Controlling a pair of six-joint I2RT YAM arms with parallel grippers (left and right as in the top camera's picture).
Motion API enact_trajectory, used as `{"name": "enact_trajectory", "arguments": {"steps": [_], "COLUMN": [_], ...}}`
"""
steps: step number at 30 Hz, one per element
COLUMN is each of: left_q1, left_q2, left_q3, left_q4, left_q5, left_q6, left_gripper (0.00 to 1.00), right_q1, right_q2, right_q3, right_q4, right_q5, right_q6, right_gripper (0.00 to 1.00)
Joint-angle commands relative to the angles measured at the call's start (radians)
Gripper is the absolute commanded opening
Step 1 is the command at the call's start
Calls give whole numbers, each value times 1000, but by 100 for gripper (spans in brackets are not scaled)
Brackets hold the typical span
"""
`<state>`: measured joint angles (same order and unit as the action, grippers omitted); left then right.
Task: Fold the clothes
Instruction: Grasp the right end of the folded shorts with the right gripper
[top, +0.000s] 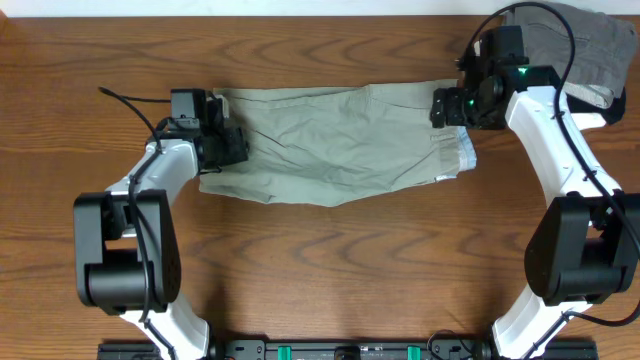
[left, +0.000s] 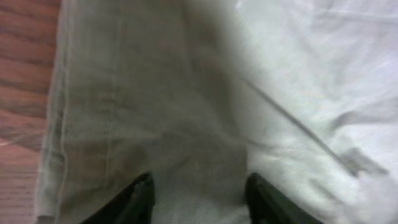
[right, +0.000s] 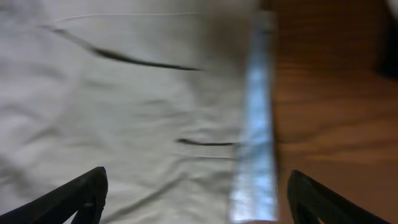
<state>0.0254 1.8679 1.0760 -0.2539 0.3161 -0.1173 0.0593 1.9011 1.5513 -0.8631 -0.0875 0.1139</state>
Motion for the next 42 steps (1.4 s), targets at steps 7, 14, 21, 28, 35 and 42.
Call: {"name": "enact_trajectory", "arguments": {"steps": [7, 14, 21, 28, 35, 42], "left_q1": [2, 2, 2, 2, 2, 2], "left_q2": [86, 108, 108, 108, 108, 108], "left_q3": [5, 5, 5, 5, 5, 5], "left_q4": [-2, 1, 1, -2, -4, -4], "left_q5": [2, -18, -48, -48, -48, -48], "left_q6": [19, -4, -30, -30, -30, -29], "left_gripper": [32, 11, 8, 7, 8, 8], "right_q1": [-31, -63, -66, -66, -66, -71], "right_q2": [3, 3, 3, 3, 3, 3], "right_q3": [-172, -320, -392, -460, -518, -522], "right_q4": [182, 377, 487, 587, 659, 700], "right_q5": [146, 60, -12, -130, -230, -230], "right_q6": [40, 50, 51, 119, 144, 144], "right_gripper": [92, 90, 90, 80, 63, 2]}}
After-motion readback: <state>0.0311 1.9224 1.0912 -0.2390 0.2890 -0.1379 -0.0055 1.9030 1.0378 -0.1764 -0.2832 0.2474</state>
